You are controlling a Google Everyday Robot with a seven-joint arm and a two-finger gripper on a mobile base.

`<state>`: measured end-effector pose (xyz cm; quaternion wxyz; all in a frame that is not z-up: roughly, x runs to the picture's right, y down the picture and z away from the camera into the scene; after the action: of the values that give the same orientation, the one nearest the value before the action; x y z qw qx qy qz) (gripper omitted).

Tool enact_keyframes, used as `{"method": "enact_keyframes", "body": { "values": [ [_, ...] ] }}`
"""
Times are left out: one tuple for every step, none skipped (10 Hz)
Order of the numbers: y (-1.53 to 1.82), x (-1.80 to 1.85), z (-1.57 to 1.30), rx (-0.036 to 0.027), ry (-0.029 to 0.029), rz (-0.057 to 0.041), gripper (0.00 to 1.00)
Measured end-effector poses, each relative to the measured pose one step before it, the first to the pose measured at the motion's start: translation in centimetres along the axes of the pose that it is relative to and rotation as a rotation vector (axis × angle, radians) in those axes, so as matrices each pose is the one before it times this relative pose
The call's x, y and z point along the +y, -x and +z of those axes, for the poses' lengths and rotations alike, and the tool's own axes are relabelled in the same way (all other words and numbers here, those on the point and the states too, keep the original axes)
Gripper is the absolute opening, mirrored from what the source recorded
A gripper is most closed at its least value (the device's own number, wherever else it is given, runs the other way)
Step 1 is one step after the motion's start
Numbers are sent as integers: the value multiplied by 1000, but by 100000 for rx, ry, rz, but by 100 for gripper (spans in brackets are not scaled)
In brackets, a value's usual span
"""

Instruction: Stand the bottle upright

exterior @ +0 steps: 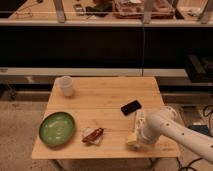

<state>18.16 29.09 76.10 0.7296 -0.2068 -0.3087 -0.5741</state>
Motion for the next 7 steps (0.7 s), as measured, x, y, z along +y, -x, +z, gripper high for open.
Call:
{"method": "enact_keyframes", "body": {
  "values": [
    [-280, -44, -85, 20, -510, 1162, 80],
    [-206, -47, -86, -53, 72, 758, 80],
    [-212, -60, -5, -300, 538, 1395, 80],
    [-124, 60, -51, -516, 1572, 2367, 80],
    [19, 112, 20, -526, 1672, 2184, 80],
    [-112, -41, 6, -144, 1685, 2984, 80],
    [-127, -130, 58, -322, 1961, 3613, 80]
  ]
}}
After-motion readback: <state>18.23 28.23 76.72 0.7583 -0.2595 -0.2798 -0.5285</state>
